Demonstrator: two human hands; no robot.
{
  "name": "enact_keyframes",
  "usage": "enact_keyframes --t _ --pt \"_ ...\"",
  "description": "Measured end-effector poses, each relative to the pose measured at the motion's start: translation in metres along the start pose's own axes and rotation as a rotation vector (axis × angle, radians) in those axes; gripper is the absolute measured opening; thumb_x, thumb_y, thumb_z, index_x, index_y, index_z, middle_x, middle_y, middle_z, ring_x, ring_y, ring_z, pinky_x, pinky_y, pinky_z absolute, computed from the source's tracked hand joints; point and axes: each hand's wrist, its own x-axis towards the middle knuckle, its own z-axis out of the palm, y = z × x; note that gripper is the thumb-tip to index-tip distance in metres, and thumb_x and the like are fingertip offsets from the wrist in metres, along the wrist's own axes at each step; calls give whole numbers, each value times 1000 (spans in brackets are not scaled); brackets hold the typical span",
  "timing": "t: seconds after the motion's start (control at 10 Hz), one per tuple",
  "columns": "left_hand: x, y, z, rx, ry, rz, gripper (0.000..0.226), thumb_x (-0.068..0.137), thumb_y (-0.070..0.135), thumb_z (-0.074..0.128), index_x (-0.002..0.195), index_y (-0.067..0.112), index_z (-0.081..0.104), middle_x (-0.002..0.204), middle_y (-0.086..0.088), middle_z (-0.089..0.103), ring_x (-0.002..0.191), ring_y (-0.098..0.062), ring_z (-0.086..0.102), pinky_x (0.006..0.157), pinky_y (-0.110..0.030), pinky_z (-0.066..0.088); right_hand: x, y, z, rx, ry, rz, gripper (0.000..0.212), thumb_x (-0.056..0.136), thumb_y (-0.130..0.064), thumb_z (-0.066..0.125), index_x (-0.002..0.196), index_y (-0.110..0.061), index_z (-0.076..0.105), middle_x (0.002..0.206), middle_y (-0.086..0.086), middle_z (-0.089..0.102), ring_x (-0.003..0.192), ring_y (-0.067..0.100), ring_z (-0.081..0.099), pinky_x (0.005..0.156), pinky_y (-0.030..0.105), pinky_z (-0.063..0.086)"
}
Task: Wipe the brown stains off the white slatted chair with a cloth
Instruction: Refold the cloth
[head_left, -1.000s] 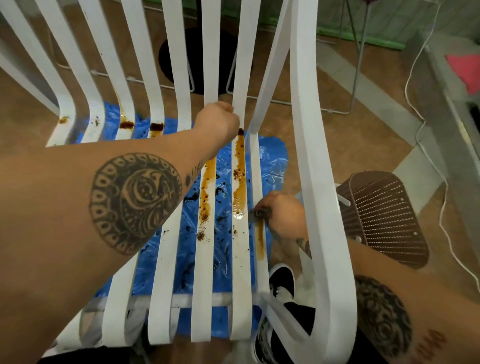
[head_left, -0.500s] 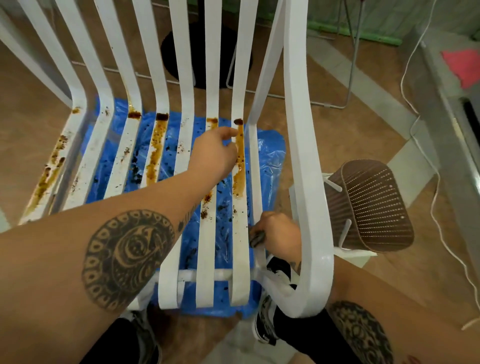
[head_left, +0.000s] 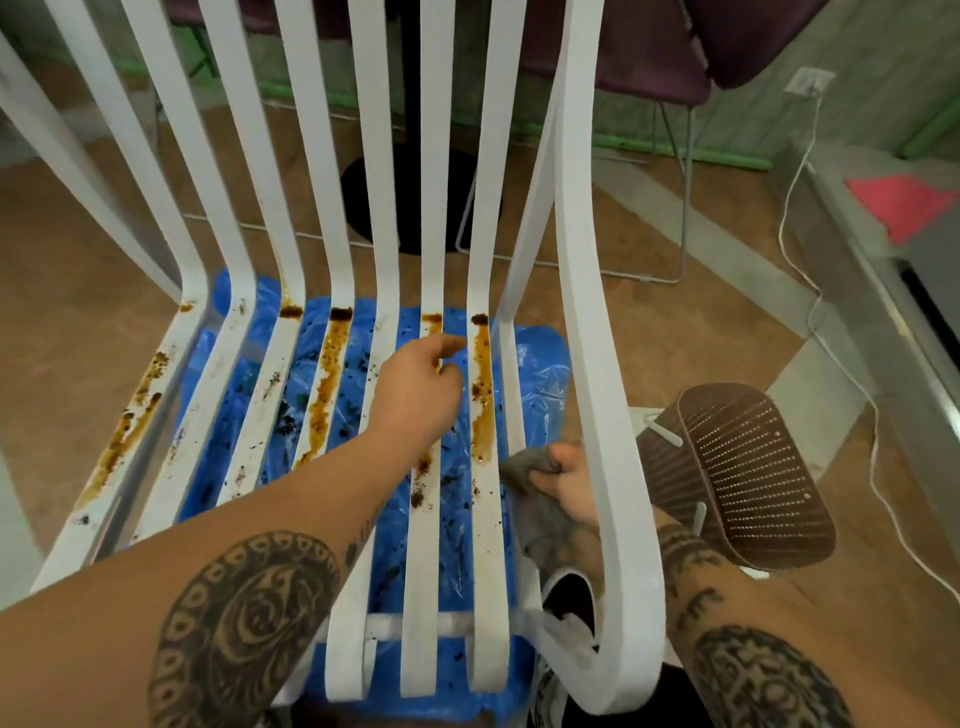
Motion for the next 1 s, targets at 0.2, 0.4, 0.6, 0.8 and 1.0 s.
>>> enact_keyframes --t 0.2,0.4,0.6,0.8,1.0 --pt "1 19 2 -274 -225 -155 23 103 35 52 117 26 67 102 1 73 91 -21 70 81 -40 62 7 -64 0 298 -25 38 30 104 -22 51 91 -24 78 76 4 75 78 19 76 62 26 60" --pt "-13 31 -1 -430 -382 -273 17 98 32 63 107 18 67 106 -6 74 99 -24 71 87 -44 61 -17 -105 -3 103 -91 -62 56 75 -47 81 119 -15 67 110 11 75 103 28 73 82 40 60" --pt "-32 38 -27 -379 -290 -329 17 102 31 56 110 18 62 110 -7 70 100 -25 68 87 -46 59 -65 -125 -12 215 85 13 16 97 -11 62 112 -10 68 87 12 71 69 23 69 60 34 59" --pt "-58 63 -64 -500 -226 -319 14 100 27 60 94 15 58 105 -8 66 94 -23 64 71 -36 52 -99 -187 8 -63 533 -214 21 99 -23 59 119 -20 66 104 -1 69 84 15 65 66 27 53" --pt "-88 99 -109 -522 -146 -180 18 91 19 67 84 13 52 87 -12 61 83 -29 61 68 -39 49 -162 -256 74 -473 426 -585 24 100 -24 55 122 -21 65 111 -2 65 80 -1 62 62 11 46"
